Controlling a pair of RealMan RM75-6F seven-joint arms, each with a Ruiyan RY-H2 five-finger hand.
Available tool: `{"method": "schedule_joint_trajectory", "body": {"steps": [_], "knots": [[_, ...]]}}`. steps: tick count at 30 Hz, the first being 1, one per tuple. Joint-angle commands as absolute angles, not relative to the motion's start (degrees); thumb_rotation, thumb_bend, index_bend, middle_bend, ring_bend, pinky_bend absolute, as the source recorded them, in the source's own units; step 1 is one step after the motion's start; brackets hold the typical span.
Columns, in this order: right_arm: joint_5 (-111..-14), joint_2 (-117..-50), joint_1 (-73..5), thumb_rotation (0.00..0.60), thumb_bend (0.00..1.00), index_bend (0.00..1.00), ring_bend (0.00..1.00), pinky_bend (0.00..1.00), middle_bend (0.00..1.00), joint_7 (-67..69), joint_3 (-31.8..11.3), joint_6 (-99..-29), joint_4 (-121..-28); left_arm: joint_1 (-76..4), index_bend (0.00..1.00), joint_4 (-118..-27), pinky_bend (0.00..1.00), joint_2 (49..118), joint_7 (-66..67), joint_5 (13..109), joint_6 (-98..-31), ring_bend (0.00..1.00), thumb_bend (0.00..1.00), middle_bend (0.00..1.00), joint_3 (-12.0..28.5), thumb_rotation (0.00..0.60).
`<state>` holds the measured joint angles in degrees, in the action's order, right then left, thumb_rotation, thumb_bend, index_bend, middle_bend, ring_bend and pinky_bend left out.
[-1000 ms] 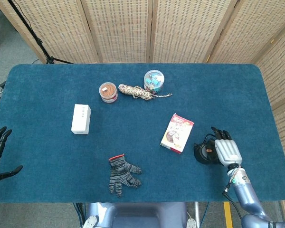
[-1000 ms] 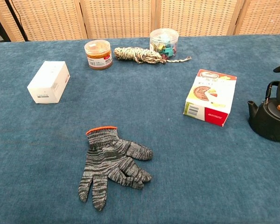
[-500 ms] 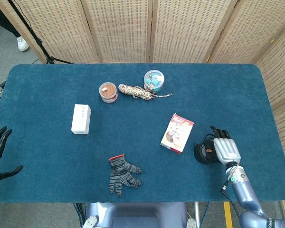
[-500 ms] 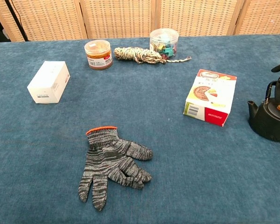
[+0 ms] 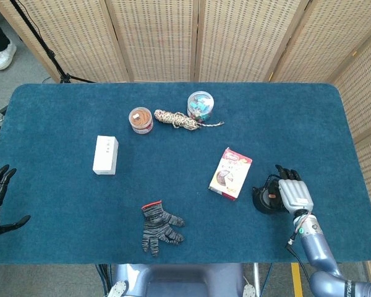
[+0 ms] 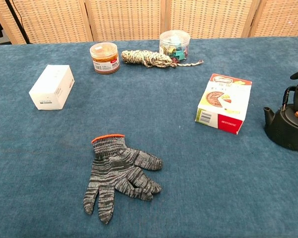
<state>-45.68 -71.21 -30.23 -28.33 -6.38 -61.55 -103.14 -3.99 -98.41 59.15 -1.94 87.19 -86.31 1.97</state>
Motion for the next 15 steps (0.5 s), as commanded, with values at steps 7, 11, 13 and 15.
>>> {"method": "schedule_joint_trajectory", "body": {"steps": [7, 11, 13, 15], "knots": [[-43.6, -71.7, -31.3, 0.6, 0.35, 0.5, 0.0, 0.0, 0.0, -29.3, -6.2, -61.4, -102.6, -4.0, 0.0, -98.4, 0.0, 59.2, -1.9, 87.1, -86.3, 0.0, 0.04, 0.0, 2.0, 0.6], [-42.9, -72.0, -31.6, 0.6, 0.35, 0.52, 0.0, 0.0, 0.0, -29.5, -6.2, -61.6, -102.1, -4.0, 0.0, -98.4, 0.0, 59.2, -1.9, 87.1, -86.3, 0.0, 0.04, 0.0, 2.0, 0.6], [-42.7, -72.1, -31.7, 0.6, 0.36, 0.53, 0.0, 0.0, 0.0, -29.8, -6.0, -61.8, -101.8, -4.0, 0.0, -98.4, 0.0, 59.1, -1.9, 87.1, -86.3, 0.0, 0.04, 0.0, 2.0, 0.6], [-42.5, -72.3, -31.8, 0.6, 0.37, 0.54, 0.0, 0.0, 0.0, -29.9, -5.9, -61.9, -101.6, -4.1, 0.0, -98.4, 0.0, 59.1, -1.9, 87.1, -86.2, 0.0, 0.04, 0.0, 2.0, 0.6]]}}
